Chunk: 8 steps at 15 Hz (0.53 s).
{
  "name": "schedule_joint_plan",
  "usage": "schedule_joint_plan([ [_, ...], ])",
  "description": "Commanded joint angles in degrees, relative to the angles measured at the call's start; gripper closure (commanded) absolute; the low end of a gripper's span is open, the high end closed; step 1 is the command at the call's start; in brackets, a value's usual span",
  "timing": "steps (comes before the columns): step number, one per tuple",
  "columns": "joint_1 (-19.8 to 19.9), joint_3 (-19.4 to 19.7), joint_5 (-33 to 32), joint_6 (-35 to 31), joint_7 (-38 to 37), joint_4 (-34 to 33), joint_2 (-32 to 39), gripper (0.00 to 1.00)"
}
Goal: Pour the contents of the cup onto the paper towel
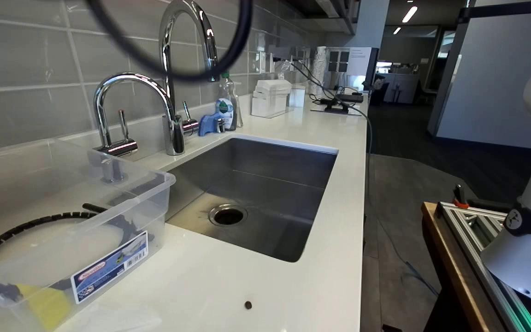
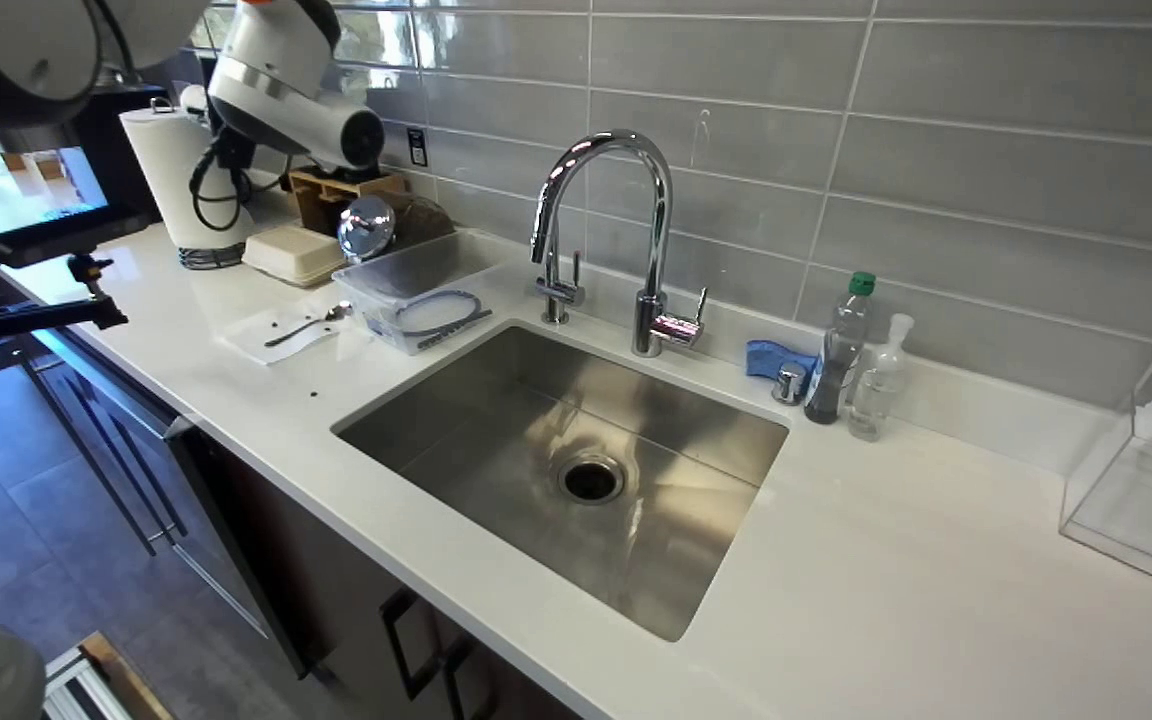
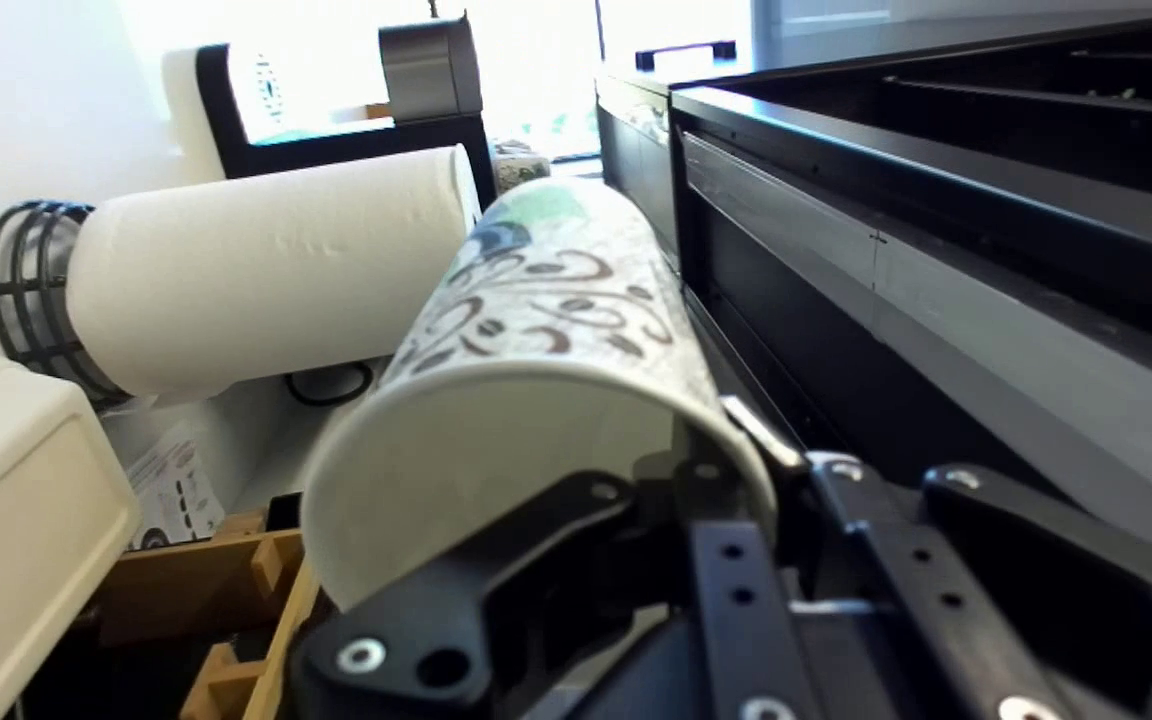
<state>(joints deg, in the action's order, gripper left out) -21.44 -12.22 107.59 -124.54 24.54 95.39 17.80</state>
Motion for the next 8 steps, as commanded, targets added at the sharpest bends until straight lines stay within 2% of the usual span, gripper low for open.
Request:
schedule_joint_plan([
  [1, -1.34, -0.28, -14.1, -7.6, -15.83, -1.05, -4.91, 0.98],
  [4, -0.52, -0.11, -28.42, -8.86, -28.73, -1.23, -7.35, 0.98],
  [8, -4.58, 7.52, -47.28, -5.37, -43.77, -3.85, -8.69, 0.98],
])
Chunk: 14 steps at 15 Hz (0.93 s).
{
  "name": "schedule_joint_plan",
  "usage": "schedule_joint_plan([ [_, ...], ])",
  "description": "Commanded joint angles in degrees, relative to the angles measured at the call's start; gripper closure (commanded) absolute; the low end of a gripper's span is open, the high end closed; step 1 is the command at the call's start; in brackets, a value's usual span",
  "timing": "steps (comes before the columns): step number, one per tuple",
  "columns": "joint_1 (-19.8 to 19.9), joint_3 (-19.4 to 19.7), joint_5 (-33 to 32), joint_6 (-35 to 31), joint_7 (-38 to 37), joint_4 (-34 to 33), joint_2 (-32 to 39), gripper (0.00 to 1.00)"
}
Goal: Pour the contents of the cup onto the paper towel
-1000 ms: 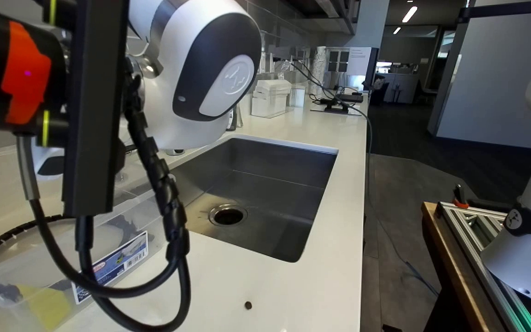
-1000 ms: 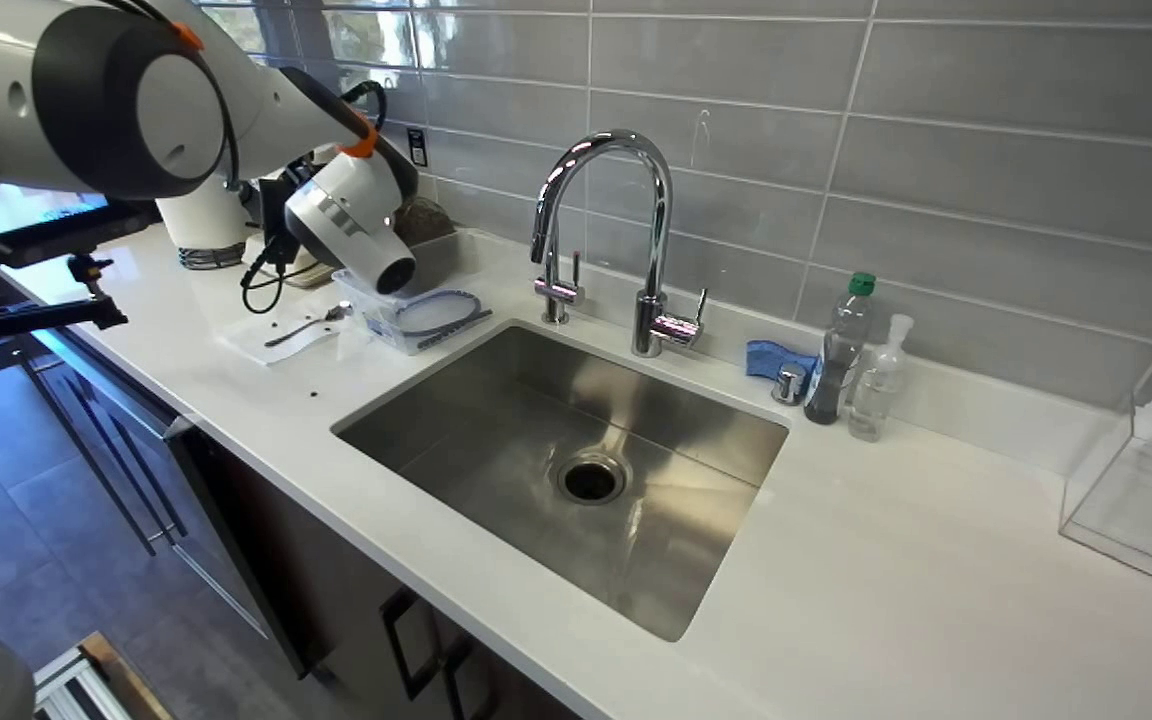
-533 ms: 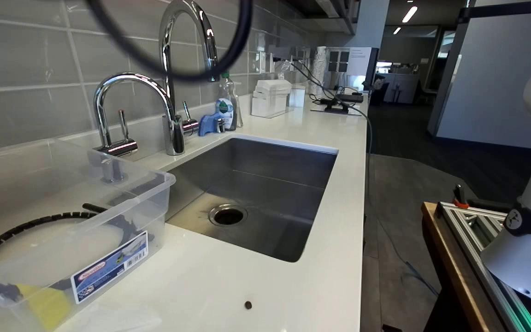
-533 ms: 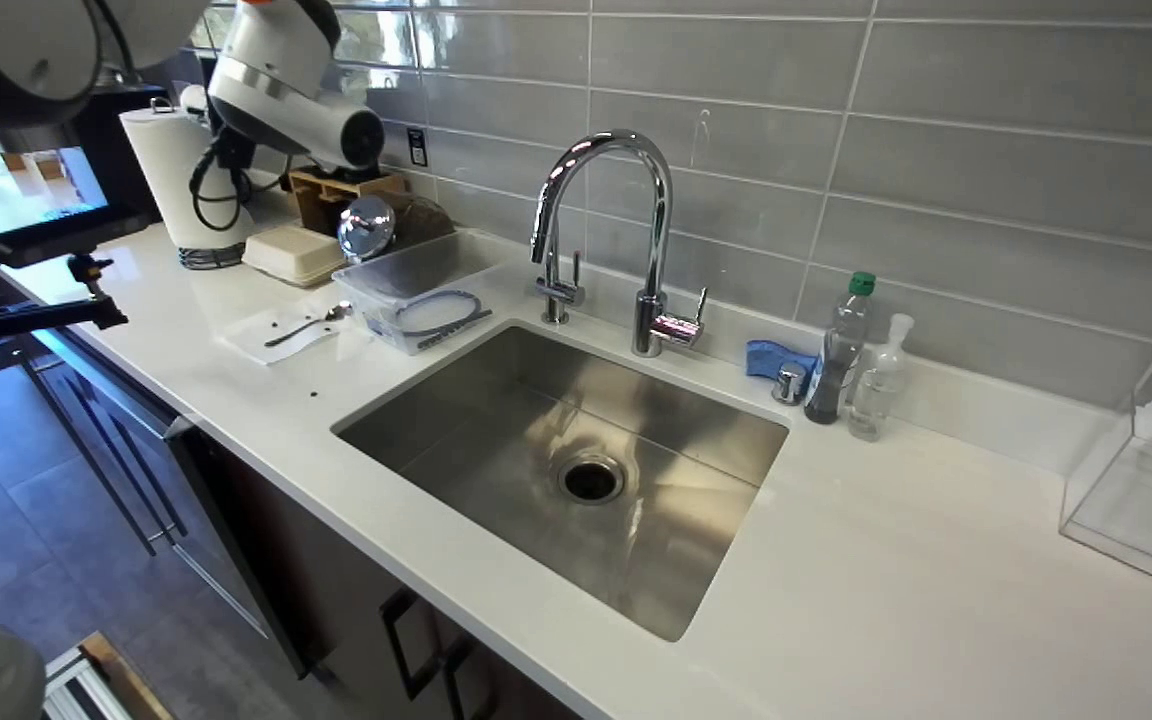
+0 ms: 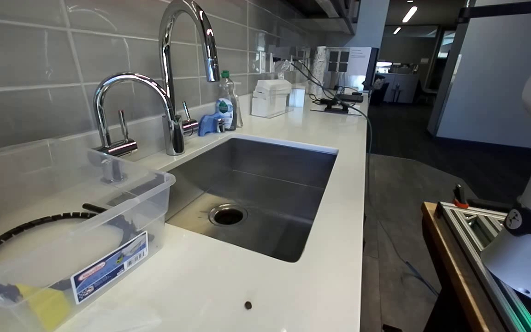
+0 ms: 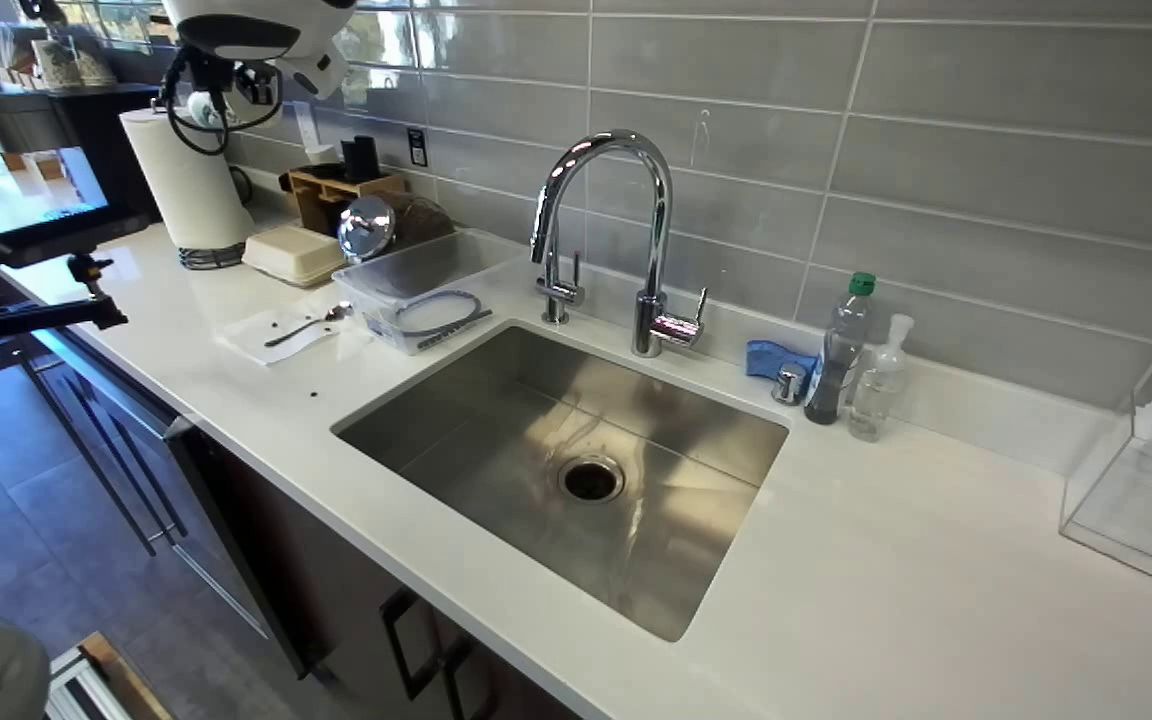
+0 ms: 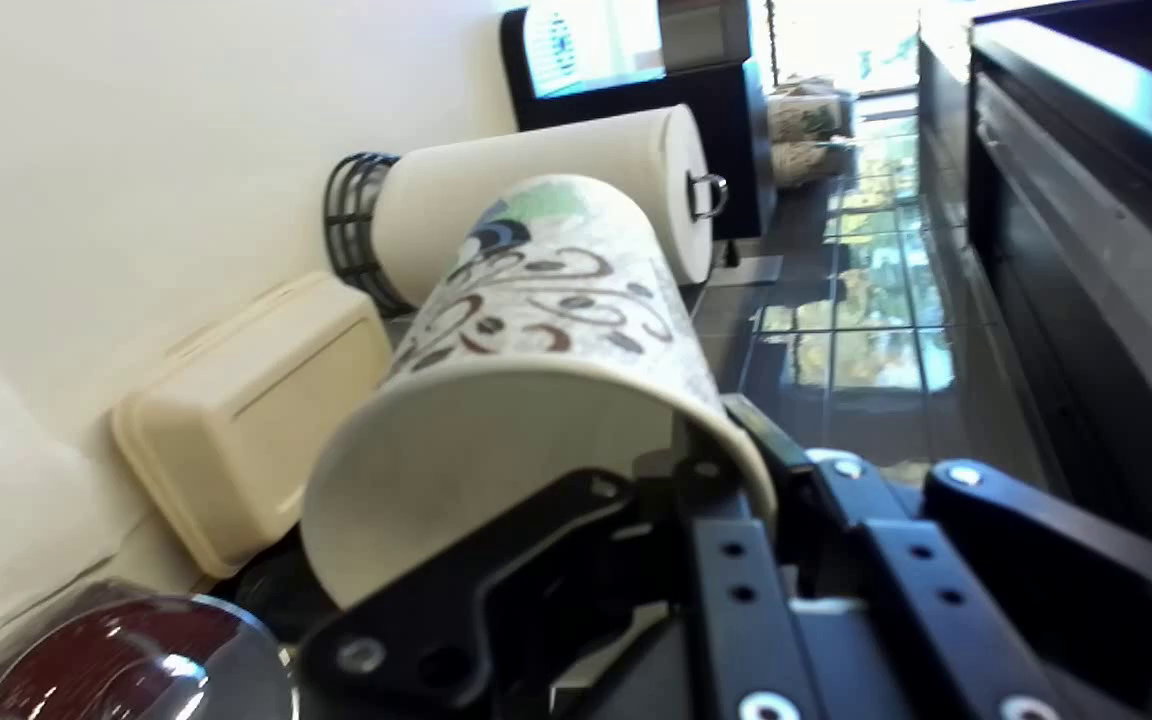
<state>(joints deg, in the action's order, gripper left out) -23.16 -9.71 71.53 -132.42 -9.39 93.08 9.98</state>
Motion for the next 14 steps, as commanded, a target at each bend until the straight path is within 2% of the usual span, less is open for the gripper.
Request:
schedule_joint_plan([
  [1, -3.96, 7.22, -15.86, 3.89, -13.44, -2.88, -0.78, 0.98],
  [3, -6.17, 11.23, -25.17, 7.3, -20.87, -7.24, 0.31, 0.98],
  [5, -7.19, 13.13, -34.32, 11.26, -28.14, -12.48, 1.97, 0.98],
  [7, -6.89, 13.13, -42.85, 15.81, -34.29, -17.17, 3.28, 0.98],
  [8, -1.99, 7.59, -47.73, 17.22, -37.19, -18.11, 3.34, 0.98],
  [11, -0.78, 5.58, -58.7, 20.93, -43.71, -17.93, 2.6, 0.98],
  [12, -0.34, 5.15, -61.81, 22.15, -45.52, -17.25, 2.11, 0.98],
  [13, -2.84, 8.33, -63.79, 23.0, -46.8, -15.51, 0.92, 0.98],
  [14, -2.56, 8.4, -66.12, 24.41, -48.63, -14.22, -0.23, 0.98],
])
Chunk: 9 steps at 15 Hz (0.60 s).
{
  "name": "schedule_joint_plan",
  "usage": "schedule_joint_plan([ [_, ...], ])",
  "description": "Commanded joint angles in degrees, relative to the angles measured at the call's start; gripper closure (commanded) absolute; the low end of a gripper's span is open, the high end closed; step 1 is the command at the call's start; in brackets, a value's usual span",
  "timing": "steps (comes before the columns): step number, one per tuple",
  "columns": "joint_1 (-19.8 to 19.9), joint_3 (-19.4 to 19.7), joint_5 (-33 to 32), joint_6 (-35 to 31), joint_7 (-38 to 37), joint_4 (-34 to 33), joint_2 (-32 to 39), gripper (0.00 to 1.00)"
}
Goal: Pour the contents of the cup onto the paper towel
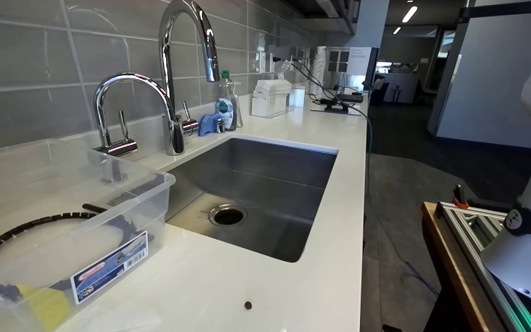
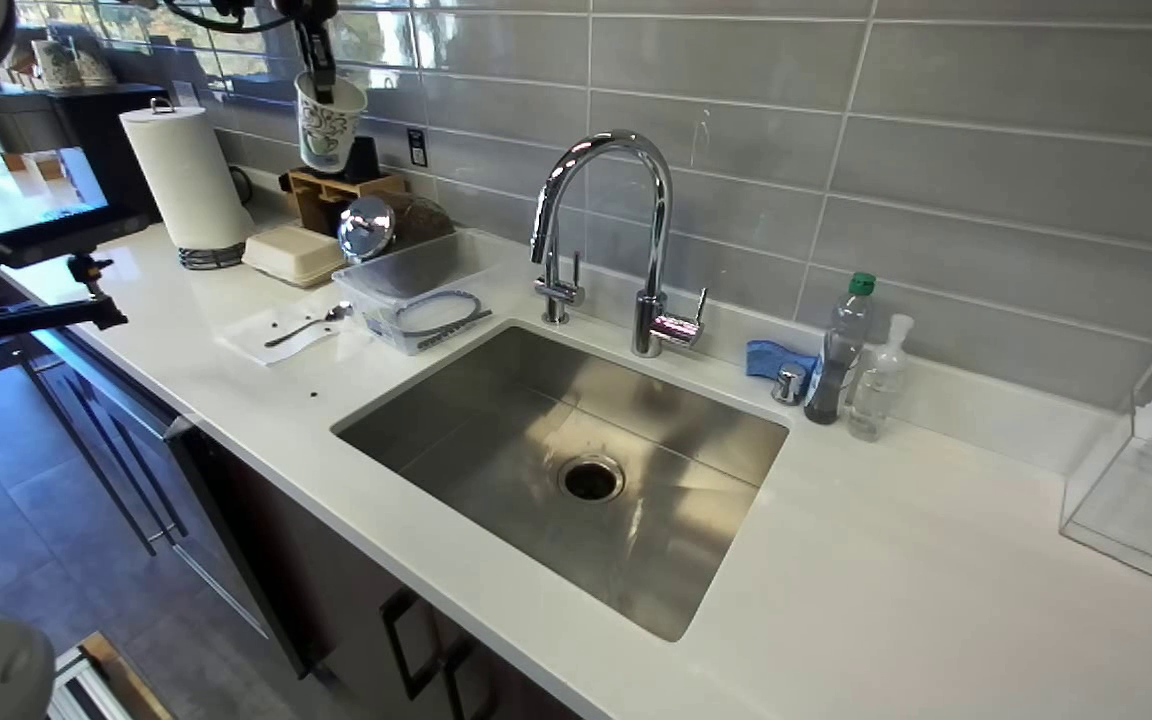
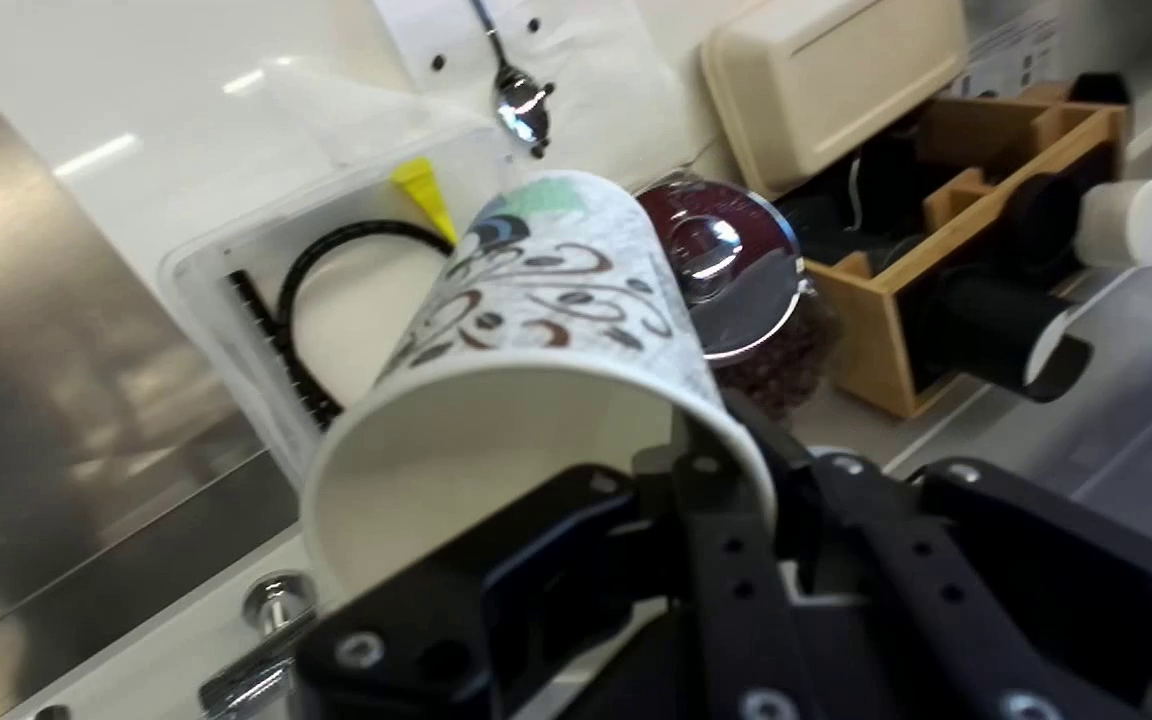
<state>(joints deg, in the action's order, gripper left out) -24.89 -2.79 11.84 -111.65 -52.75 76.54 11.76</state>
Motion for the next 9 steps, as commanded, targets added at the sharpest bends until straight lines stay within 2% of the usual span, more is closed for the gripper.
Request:
schedule_joint_plan([
  [1, -0.11, 0.39, -2.43, 1.33, -1.56, 0.2, -0.13, 0.94],
  [5, -0.14, 1.09, -4.93, 2.73, -3.42, 0.51, -0.48, 0.94],
  [6, -0.15, 1.09, -4.96, 2.74, -3.48, 0.51, -0.5, 0.98],
  [7, -0.4, 1.61, -8.64, -0.15, -1.9, 3.18, -1.05, 0.98],
  [8, -0.21, 2.27, -10.17, -2.07, -3.67, 4.9, -1.43, 0.98],
  [9, -0.13, 2.86, -14.12, -4.62, -1.17, 6.91, -2.01, 0.98],
])
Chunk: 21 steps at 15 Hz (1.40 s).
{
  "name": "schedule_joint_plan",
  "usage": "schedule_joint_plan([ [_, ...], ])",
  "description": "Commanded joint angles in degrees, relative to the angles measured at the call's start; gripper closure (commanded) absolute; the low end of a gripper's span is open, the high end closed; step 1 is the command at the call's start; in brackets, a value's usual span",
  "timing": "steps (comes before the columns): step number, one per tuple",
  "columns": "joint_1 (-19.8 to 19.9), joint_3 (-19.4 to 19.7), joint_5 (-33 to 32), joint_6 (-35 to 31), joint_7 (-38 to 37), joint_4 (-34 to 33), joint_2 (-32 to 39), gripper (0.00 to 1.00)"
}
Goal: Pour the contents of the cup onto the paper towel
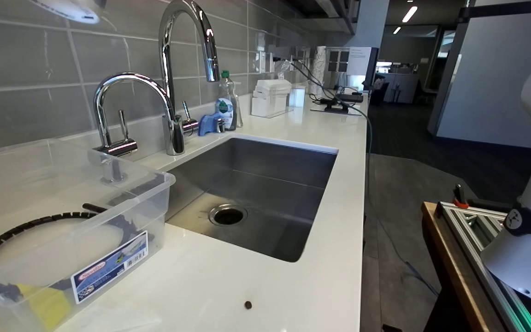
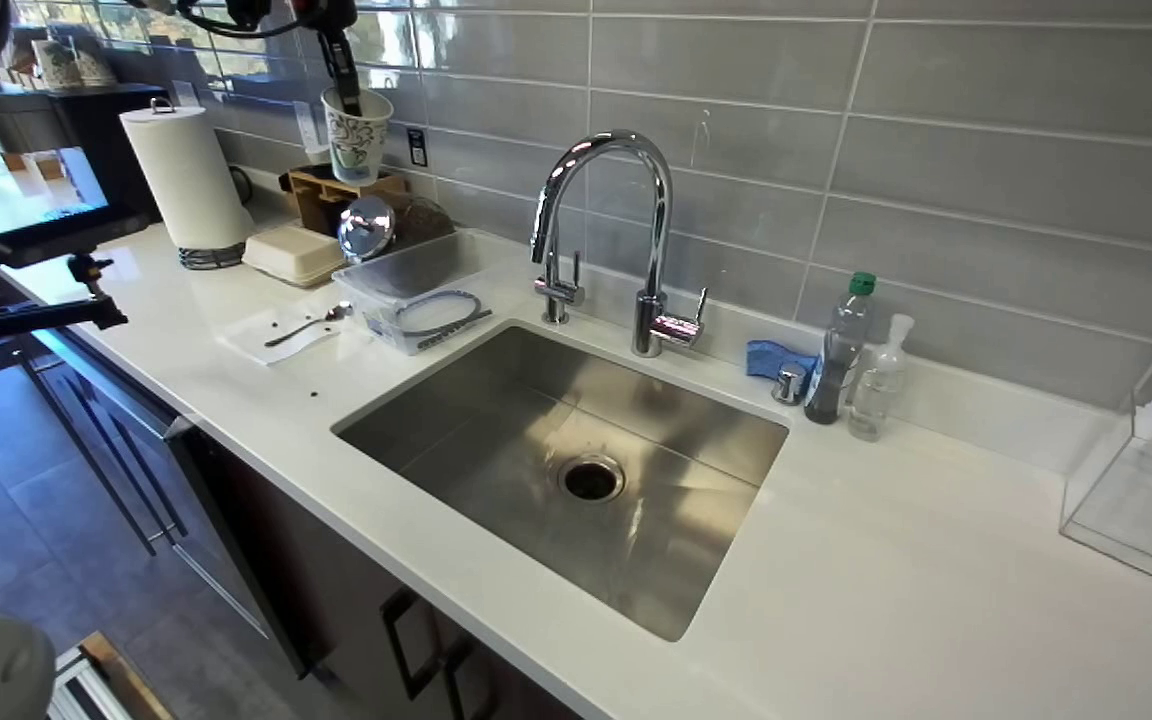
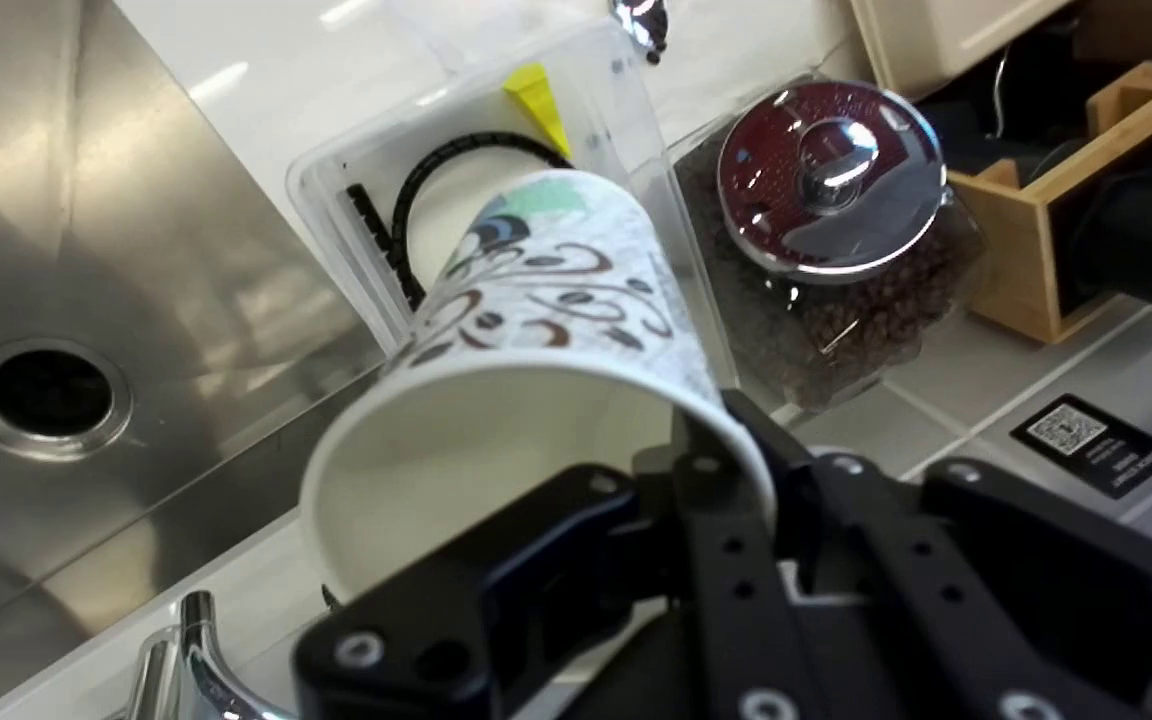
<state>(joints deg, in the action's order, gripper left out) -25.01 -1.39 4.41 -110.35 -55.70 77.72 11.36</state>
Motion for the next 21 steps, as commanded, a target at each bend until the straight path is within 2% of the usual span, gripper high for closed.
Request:
schedule_joint_plan([
  [1, 0.22, 2.3, -8.2, -7.13, -1.49, 7.63, -2.19, 0.98],
  [4, 1.12, 4.73, -13.38, -10.56, -2.1, 15.29, -4.81, 0.98],
  [5, 5.07, 1.28, -13.79, -10.7, -1.83, 17.23, -5.64, 0.98],
  [6, 6.41, 0.86, -12.01, -9.45, 0.91, 19.15, -6.6, 0.98],
  [8, 9.48, -0.44, -8.59, -11.04, 5.34, 24.23, -8.98, 0.98],
  [11, 13.05, -1.89, -1.46, -15.53, 15.93, 31.75, -12.32, 0.98],
  [13, 14.39, -2.16, -0.37, -17.34, 19.29, 35.36, -13.69, 0.98],
  [14, 14.32, -2.76, -2.51, -14.13, 15.87, 29.04, -10.07, 0.94],
  [21, 15.66, -3.69, -0.86, -17.98, 21.88, 36.88, -12.18, 0.98],
])
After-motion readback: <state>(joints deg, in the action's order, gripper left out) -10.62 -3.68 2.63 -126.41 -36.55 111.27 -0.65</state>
